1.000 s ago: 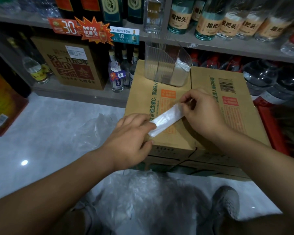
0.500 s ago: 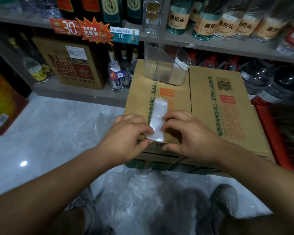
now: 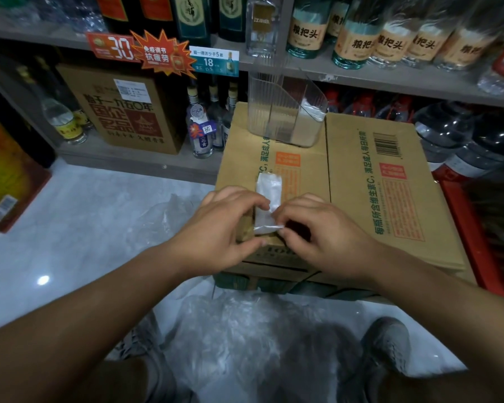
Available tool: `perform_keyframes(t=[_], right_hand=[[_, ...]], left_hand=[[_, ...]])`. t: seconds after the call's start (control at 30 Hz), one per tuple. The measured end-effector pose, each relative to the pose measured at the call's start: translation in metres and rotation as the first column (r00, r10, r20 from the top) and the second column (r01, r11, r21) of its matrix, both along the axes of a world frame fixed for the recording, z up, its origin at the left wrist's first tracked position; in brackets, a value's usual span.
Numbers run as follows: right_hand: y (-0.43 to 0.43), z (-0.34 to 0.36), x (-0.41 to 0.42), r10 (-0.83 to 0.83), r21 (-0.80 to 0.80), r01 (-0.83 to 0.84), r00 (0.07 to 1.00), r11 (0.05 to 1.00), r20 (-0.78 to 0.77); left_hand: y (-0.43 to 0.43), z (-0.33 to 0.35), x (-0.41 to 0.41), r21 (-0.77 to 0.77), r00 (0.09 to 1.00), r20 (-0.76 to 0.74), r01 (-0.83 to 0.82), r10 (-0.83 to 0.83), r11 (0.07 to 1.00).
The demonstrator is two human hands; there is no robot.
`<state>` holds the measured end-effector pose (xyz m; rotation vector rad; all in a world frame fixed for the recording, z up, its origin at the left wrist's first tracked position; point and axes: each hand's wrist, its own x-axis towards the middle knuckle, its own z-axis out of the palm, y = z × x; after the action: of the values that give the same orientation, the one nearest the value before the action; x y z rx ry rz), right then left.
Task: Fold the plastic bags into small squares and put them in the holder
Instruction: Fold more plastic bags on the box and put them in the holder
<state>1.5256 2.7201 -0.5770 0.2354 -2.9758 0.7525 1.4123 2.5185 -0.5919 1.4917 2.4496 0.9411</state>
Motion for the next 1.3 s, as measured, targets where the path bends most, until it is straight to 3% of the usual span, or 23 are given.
perform_keyframes(t=[0.17, 0.3, 0.4, 0.63, 0.83, 1.07, 1.17, 1.3], right_hand=[[-0.005, 0.009, 0.001, -0.099, -0.190, 0.111, 0.993, 0.976, 0.070], [-0.006, 0.008, -0.005, -0.185, -0.502, 0.274, 0.958, 0.820, 0.220], [-0.004, 0.007, -0.016, -0.273, -0.583, 0.389, 0.920, 0.714, 0.280], [0.008, -0.004, -0.048, -0.507, -0.419, 0.480, 0.860, 0.771, 0.052], [0.009, -0.014, -0.055, -0.387, -0.244, 0.363, 0.921, 0.899, -0.055], [0.010, -0.014, -0.047, -0.236, -0.179, 0.218, 0.968, 0.959, -0.084], [0.006, -0.016, -0.036, -0.200, -0.159, 0.189, 0.978, 0.969, -0.053], [-0.002, -0.013, -0.022, -0.149, -0.164, 0.143, 0.989, 0.976, -0.022]], left_hand=[[0.004, -0.006, -0.003, 0.035, 0.985, 0.142, -0.108, 0.102, 0.994], [0.010, -0.009, -0.003, 0.076, 0.955, 0.267, -0.159, 0.134, 0.984], [0.014, -0.008, -0.006, 0.073, 0.924, 0.345, -0.198, 0.162, 0.977], [0.032, -0.001, -0.014, -0.031, 0.921, 0.310, -0.238, 0.235, 0.971], [0.033, -0.002, -0.013, -0.019, 0.927, 0.299, -0.231, 0.226, 0.973], [0.011, -0.003, -0.006, 0.127, 0.872, 0.479, -0.178, 0.097, 0.976], [-0.002, -0.003, -0.003, 0.110, 0.942, 0.332, -0.092, 0.051, 0.990], [-0.013, -0.004, 0.000, -0.048, 0.999, 0.037, -0.016, 0.018, 0.999]])
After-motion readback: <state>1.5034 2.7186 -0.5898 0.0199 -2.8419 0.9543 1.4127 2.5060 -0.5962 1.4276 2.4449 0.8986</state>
